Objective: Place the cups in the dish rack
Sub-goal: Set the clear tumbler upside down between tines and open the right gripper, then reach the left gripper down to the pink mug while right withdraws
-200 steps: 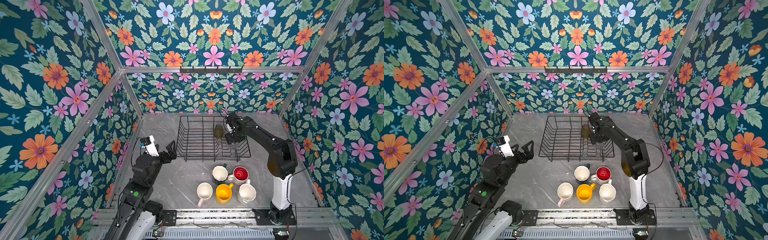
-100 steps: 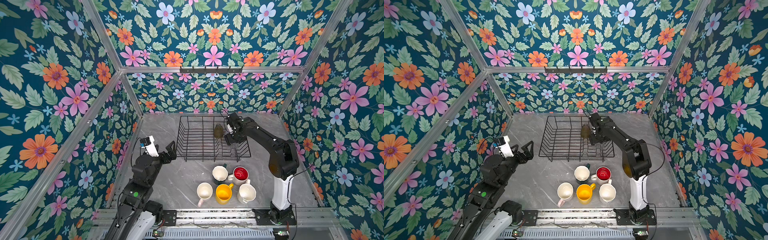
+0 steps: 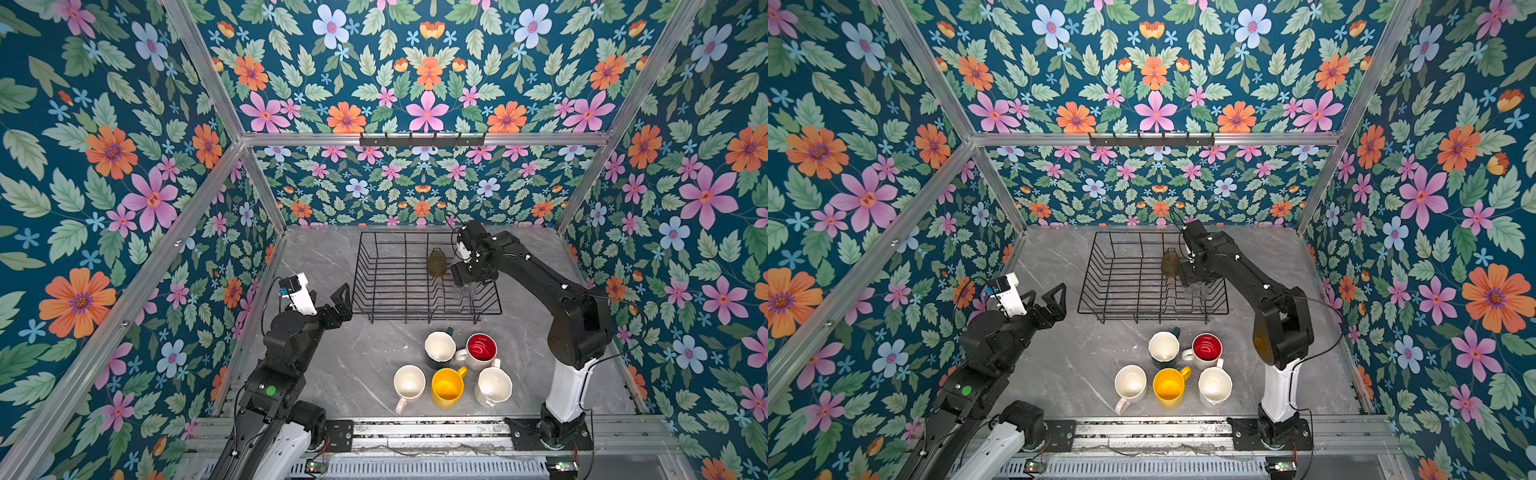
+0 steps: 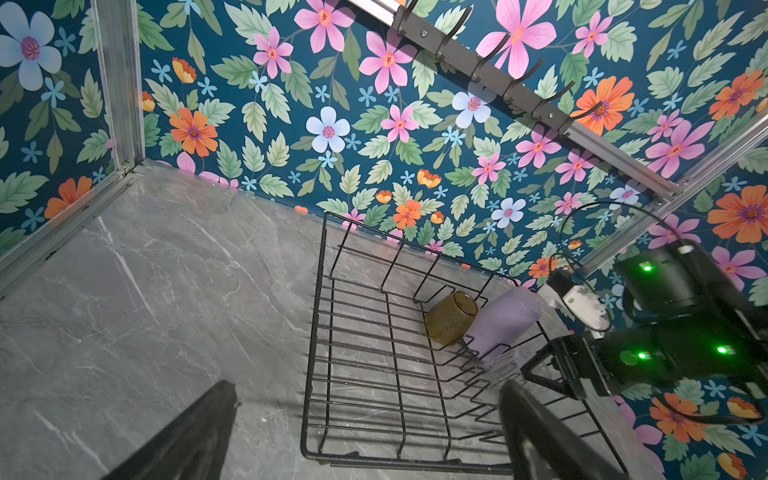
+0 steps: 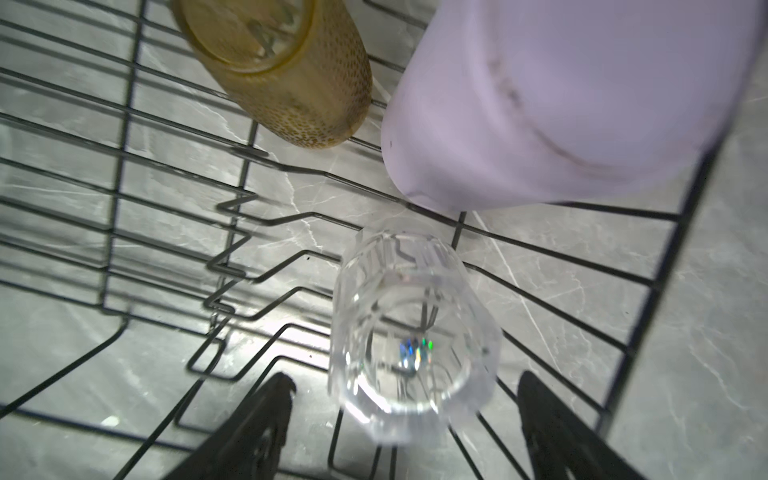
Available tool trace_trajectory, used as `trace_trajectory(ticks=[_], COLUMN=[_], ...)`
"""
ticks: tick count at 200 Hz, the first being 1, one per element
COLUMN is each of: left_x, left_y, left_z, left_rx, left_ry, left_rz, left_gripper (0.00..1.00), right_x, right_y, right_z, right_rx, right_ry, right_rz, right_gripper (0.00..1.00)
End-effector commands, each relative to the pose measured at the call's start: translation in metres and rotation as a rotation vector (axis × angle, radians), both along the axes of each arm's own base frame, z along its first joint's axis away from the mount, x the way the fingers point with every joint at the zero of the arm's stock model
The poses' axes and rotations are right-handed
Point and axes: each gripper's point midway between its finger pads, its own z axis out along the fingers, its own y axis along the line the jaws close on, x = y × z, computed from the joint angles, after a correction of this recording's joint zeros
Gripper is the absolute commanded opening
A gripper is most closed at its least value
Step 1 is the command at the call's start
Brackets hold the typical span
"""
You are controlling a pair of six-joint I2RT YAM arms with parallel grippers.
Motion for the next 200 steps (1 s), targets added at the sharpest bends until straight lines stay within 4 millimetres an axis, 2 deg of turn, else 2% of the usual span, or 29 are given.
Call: trace_trajectory(ticks=[1,31,39,41,46,69,87,134,165,200], left_x=[0.002,0.004,0.005,0.005,0.005,0.003,-0.002,-0.029,-0.046,-0.059], left_y=[0.001,-0.001,-0.001,-0.002,-0.002,-0.006,-0.016,-0.055,-0.064,-0.071], left_z=[0.002,-0.001,-0.002,-0.002,-0.003,-0.012,-0.027,-0.062,-0.085,-0.096], left_rx=[-0.005,-0.007,-0.006,-0.005,-0.004,0.022,0.048,0.036,0.036,0.0], left_ry=[-0.012,-0.005,0.0,0.003,0.007,0.08,0.177,0.386,0.502,0.56], left_rz=[0.007,0.006,0.003,0.002,-0.002,-0.024,-0.091,-0.345,-0.431,-0.48], left_gripper=[1.0,1.0,1.0,1.0,1.0,0.99,0.98,0.91,0.87,0.84], right_x=[-0.006,-0.023,-0.028,-0.031,-0.036,-0.053,-0.065,-0.08,-0.08,-0.08], right_y=[-0.002,-0.002,0.001,0.0,0.0,-0.002,-0.002,-0.007,-0.004,-0.003], right_z=[0.019,0.049,0.051,0.061,0.066,0.083,0.092,0.095,0.095,0.094], right_rx=[0.03,0.112,0.139,0.154,0.171,0.237,0.294,0.354,0.392,0.407], right_ry=[-0.037,-0.091,-0.091,-0.112,-0.123,-0.155,-0.187,-0.232,-0.242,-0.245], right_rz=[-0.021,-0.022,-0.018,-0.016,-0.016,-0.023,-0.027,-0.059,-0.07,-0.077], right_gripper=[0.85,0.84,0.84,0.84,0.84,0.84,0.84,0.86,0.86,0.86])
